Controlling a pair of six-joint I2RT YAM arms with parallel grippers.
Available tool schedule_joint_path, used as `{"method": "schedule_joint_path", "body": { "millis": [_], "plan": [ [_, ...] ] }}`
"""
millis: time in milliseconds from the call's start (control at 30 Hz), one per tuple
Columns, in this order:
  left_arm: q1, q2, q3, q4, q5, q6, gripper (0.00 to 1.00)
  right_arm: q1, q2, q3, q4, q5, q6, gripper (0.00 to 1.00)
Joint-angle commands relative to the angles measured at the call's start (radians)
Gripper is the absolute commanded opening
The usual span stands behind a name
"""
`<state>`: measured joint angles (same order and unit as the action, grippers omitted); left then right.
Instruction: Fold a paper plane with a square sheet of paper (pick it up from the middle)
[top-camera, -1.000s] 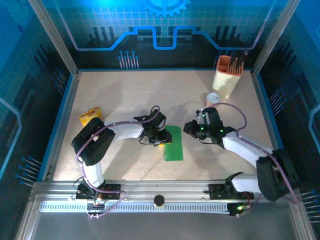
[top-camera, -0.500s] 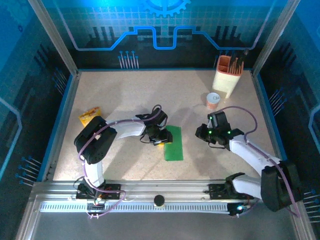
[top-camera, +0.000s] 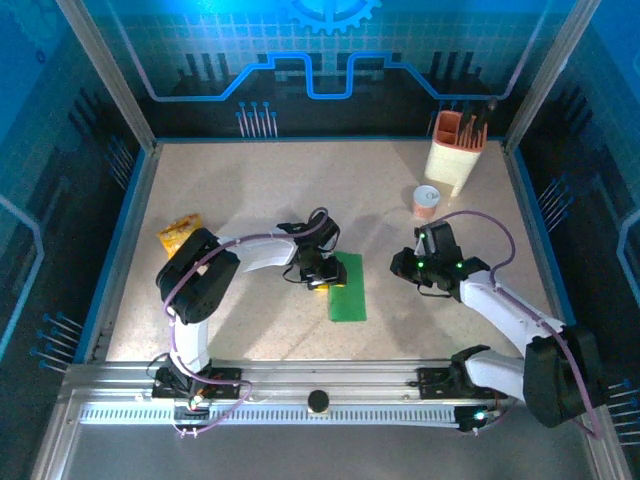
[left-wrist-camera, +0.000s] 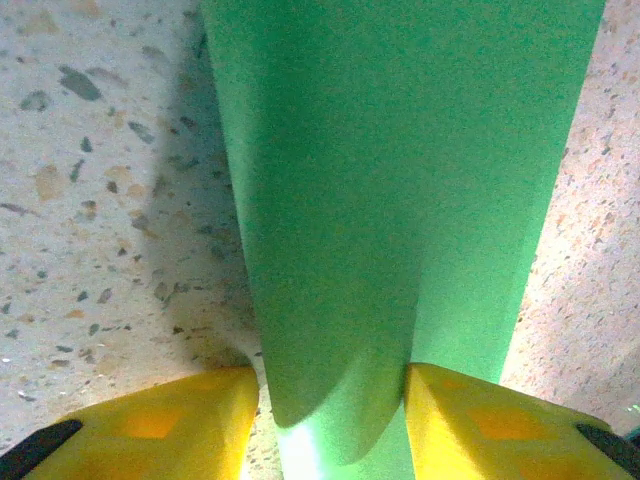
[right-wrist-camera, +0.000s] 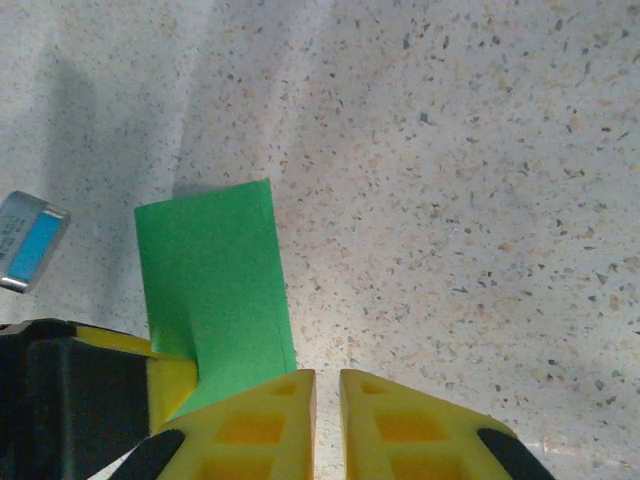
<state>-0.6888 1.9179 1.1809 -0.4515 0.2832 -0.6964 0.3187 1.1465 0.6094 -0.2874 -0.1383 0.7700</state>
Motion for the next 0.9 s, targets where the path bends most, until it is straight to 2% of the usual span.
{"method": "schedule_joint_path", "body": {
  "millis": [0, 200, 500, 867],
  "plan": [
    [-0.018, 0.087, -0.001, -0.034, -0.051, 0.039, 0.46, 0.003, -0.026, 0.001, -0.018, 0.002, 0.01, 0.17],
    [-0.024, 0.105, 0.018, -0.063, -0.088, 0.027, 0.47, 0.011, -0.085, -0.041, 0.036, -0.026, 0.011, 0.24],
    [-0.04, 0.126, 0.04, -0.101, -0.145, 0.004, 0.51, 0.015, -0.055, -0.034, 0.022, -0.045, 0.003, 0.24],
    [-0.041, 0.131, 0.031, -0.068, -0.129, -0.028, 0.5, 0.048, 0.025, -0.012, 0.043, -0.068, 0.007, 0.23]
  ]
}}
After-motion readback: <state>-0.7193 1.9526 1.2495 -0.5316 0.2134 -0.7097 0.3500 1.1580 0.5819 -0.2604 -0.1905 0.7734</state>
